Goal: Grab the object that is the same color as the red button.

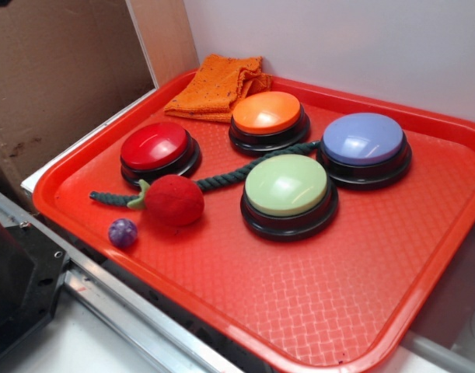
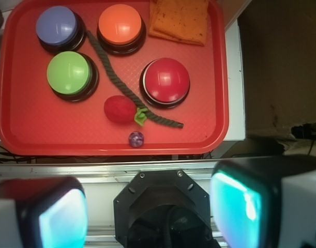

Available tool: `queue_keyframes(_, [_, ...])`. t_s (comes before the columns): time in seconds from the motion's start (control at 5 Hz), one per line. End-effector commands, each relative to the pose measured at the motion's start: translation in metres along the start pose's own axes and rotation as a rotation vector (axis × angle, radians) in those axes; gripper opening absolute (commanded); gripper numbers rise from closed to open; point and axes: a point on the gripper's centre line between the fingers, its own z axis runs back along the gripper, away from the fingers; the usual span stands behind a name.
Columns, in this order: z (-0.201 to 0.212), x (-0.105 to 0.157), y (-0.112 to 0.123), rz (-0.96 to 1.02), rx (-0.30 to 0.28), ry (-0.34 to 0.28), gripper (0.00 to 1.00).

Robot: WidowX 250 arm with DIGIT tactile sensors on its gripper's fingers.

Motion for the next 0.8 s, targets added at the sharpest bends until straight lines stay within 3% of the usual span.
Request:
queue_keyframes(0.0, [0.000,0.000,0.000,0.000,0.000,0.000,1.00])
queue_keyframes(0.2, [-0.009,0.000,-0.007,0.114,-0.002,-0.026,1.00])
queue_keyframes(0.6, [-0.048,0.008,-0.013,0.484,-0.100,-0.074,1.00])
